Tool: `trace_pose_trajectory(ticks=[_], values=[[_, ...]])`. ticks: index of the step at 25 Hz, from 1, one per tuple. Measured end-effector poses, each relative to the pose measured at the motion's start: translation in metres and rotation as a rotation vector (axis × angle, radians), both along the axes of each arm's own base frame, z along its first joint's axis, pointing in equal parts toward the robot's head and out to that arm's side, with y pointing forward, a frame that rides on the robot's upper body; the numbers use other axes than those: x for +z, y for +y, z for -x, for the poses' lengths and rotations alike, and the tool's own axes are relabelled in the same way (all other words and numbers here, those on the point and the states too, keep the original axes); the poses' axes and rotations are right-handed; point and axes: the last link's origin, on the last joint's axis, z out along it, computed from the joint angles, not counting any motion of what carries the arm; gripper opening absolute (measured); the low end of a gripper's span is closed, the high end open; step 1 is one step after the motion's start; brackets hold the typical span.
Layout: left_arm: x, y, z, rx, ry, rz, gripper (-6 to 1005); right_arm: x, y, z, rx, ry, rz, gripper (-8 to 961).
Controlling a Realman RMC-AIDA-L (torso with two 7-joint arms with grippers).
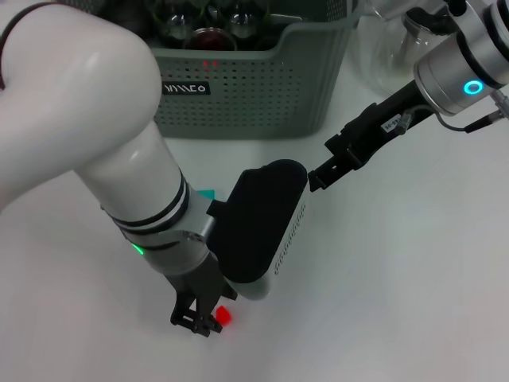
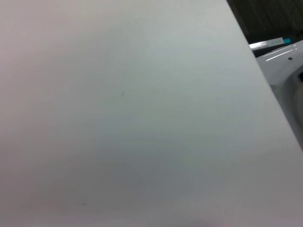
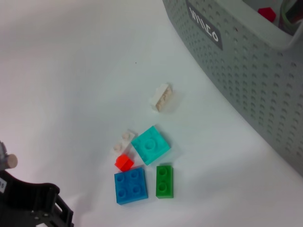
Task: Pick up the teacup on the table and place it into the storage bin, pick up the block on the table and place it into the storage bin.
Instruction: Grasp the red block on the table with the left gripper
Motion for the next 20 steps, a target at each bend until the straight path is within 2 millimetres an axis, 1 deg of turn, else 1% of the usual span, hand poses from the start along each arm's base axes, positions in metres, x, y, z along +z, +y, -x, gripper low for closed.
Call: trace_pose_trajectory(ticks=[3, 20], values=[[-0.0008, -0.0011, -0.0001, -0.003, 0.002, 0.006, 423, 0.0002, 0.0003, -0.0001, 0.000, 0.000, -0.002, 947], [-0.0062, -0.0018, 0.0028, 0.009, 0.005, -0.005, 414, 0.0003, 0.0015, 0.0001, 0.002, 0.000, -0.009, 947]])
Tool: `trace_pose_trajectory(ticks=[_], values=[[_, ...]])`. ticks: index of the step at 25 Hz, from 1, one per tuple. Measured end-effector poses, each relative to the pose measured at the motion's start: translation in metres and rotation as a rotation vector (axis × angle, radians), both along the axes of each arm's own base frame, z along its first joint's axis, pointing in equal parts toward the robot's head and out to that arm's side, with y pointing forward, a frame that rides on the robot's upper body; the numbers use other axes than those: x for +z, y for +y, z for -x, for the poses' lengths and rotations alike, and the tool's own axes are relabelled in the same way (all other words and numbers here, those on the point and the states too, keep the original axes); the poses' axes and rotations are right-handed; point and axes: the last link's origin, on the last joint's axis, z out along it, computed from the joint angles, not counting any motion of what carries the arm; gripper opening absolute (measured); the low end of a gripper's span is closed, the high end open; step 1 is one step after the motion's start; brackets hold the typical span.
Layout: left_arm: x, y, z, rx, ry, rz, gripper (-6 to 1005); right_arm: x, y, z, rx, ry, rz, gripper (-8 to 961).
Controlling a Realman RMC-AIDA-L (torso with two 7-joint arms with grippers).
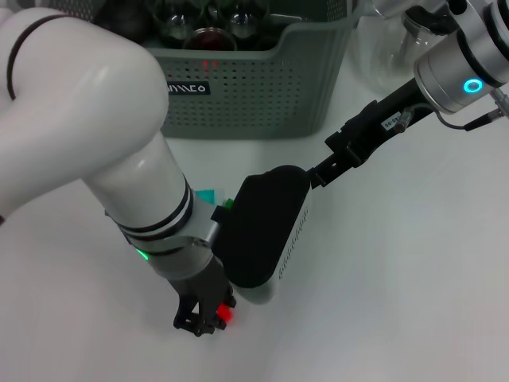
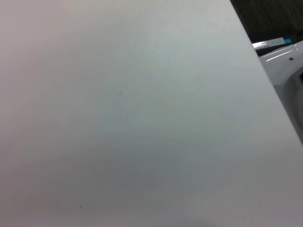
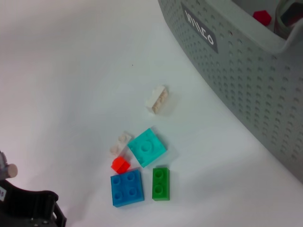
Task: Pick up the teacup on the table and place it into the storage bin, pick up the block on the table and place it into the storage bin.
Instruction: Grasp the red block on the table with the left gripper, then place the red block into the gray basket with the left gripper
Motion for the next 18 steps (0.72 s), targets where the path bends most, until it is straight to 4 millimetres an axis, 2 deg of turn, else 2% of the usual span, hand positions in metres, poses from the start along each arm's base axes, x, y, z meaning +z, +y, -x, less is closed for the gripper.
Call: trace_pose_trajectory(ticks=[5, 7, 12, 18], values=[[0.001, -0.001, -0.001, 0.010, 0.001, -0.002, 406, 0.000, 0.000, 0.000, 0.000, 0.000, 0.000, 947], [0.001, -0.001, -0.001, 0.018, 0.003, -0.006, 221, 0.000, 0.000, 0.000, 0.001, 0.000, 0.000, 947], [0.008, 0.003, -0.007, 0.059, -0.033, -0.049, 187, 0.000, 0.000, 0.000, 0.005, 0.000, 0.001, 947], [0.038, 0.018, -0.011, 0.279, -0.201, -0.130, 179, 0.002, 0.000, -0.001, 0.007, -0.003, 0.003, 947]])
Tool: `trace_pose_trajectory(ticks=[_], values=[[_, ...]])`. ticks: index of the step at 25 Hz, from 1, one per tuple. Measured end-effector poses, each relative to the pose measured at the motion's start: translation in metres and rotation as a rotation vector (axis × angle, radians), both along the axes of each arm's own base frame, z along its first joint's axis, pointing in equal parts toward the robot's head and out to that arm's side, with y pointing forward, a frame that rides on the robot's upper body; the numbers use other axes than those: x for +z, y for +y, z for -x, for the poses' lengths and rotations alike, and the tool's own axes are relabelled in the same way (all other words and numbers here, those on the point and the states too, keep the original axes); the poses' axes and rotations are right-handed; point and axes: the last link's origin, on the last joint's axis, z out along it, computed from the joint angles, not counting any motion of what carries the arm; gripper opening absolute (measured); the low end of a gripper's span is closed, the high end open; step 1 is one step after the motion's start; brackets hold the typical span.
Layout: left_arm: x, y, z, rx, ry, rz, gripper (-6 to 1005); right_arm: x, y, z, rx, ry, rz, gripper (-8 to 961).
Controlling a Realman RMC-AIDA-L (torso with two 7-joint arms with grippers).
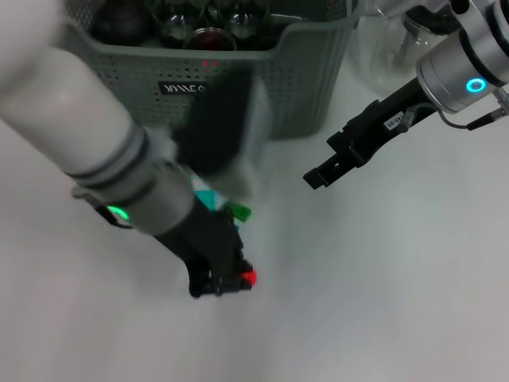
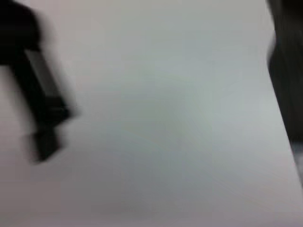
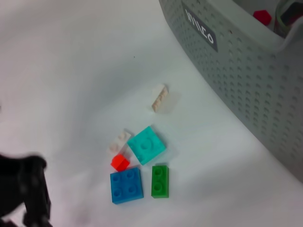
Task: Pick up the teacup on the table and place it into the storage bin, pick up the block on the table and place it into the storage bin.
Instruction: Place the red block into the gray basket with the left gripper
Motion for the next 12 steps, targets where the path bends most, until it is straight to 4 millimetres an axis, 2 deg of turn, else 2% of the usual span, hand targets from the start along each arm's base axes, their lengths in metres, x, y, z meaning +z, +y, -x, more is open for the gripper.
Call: trace_pose_trajectory(ticks=[3, 7, 12], values=[[0.030, 0.007, 0.006, 0.166, -0.179, -0.042, 150, 0.001, 0.000, -0.001, 0.000, -0.002, 0.000, 947], [0.071, 0.011, 0.010, 0.306, -0.394, -0.092, 121, 0.002, 0.001, -0.001, 0.002, -0.004, 0.000, 947], [0.121, 0.035, 0.001, 0.426, -0.617, -0.239, 115, 0.002, 0.001, 0.002, 0.012, -0.007, 0.003, 947]])
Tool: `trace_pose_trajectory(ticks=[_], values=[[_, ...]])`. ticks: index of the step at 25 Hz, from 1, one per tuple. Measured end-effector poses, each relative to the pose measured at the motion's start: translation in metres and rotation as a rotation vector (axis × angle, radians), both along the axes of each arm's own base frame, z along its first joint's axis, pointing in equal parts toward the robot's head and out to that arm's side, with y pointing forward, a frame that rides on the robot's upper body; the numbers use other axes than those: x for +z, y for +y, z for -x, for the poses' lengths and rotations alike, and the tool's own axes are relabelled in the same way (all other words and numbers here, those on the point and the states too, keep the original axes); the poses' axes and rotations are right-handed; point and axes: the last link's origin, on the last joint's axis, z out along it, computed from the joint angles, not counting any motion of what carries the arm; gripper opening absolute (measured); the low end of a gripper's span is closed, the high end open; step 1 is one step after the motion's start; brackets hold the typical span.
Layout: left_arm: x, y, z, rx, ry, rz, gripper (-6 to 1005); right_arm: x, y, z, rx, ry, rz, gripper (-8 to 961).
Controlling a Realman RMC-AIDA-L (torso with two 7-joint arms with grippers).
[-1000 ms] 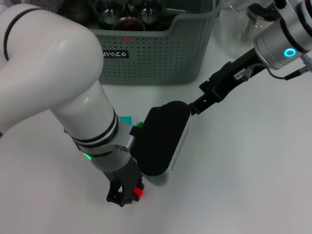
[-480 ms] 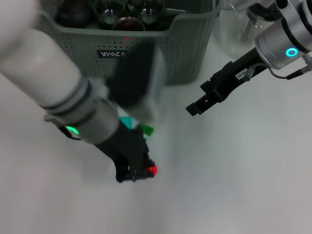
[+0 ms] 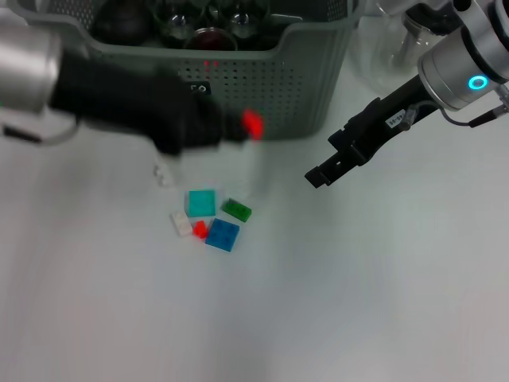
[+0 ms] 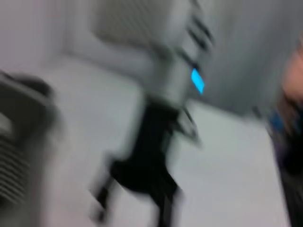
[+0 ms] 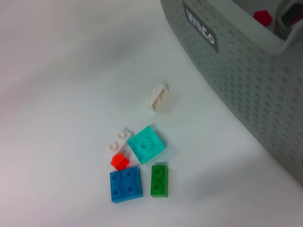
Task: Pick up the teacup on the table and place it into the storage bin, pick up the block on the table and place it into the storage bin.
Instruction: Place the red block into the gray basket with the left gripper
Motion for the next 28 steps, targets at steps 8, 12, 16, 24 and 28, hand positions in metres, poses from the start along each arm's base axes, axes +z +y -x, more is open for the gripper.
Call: trace_pose_trajectory(ticks=[8, 12, 16, 24, 28], values=[[0.039, 0.095, -0.027, 0.251, -0.079, -0.304, 113, -0.008, -0.002, 0.010, 0.028, -0.004, 0.026, 948], [0.036, 0.137, -0.027, 0.349, -0.024, -0.376, 118, -0.010, -0.004, 0.013, 0.034, -0.009, 0.036, 948], [0.016, 0.163, -0.019, 0.424, 0.061, -0.405, 123, -0.010, -0.005, 0.014, 0.038, -0.012, 0.047, 948], [-0.001, 0.167, -0.016, 0.429, 0.130, -0.441, 132, -0.009, -0.006, 0.013, 0.041, -0.014, 0.050, 948], [0.008, 0.165, -0.021, 0.405, 0.118, -0.444, 232, -0.008, -0.005, 0.013, 0.046, -0.022, 0.049, 948]])
